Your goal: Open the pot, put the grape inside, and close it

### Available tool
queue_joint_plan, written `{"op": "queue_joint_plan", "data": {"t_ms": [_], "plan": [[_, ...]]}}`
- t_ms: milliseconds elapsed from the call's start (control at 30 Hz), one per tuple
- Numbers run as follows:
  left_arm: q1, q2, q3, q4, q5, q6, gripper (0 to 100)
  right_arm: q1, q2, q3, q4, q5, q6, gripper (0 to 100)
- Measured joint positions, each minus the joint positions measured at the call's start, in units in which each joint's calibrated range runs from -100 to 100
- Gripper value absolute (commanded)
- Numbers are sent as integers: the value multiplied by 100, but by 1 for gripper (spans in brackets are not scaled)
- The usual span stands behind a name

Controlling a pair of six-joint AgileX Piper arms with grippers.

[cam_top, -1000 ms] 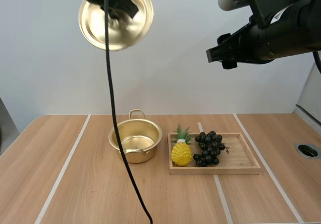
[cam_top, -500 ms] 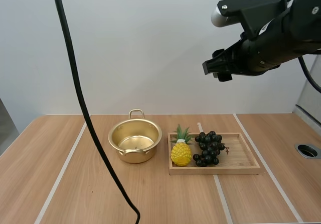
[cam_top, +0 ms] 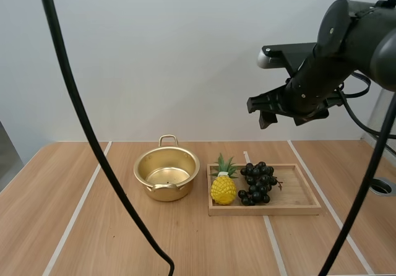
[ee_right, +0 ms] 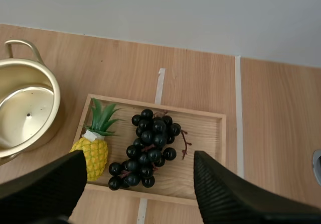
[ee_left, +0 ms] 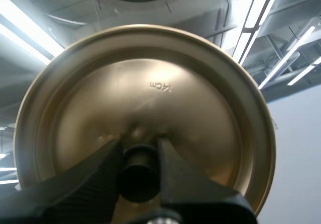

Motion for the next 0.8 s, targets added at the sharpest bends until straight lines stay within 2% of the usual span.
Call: {"op": "queue_joint_plan", "data": {"t_ms": [233,400,633,800], "plan": [[0,0,0,0,-662,-10,0,-232,974,0,590,20,21,100],[0,0,0,0,-733,-10,0,-386,1608,0,775,-19,21,100],[0,0,0,0,-733,-10,0,-403,2260,0,1198,-255,9,100],[0,0,0,0,-733,-10,0,-403,2610,0,1236,-579,-58,100]]}}
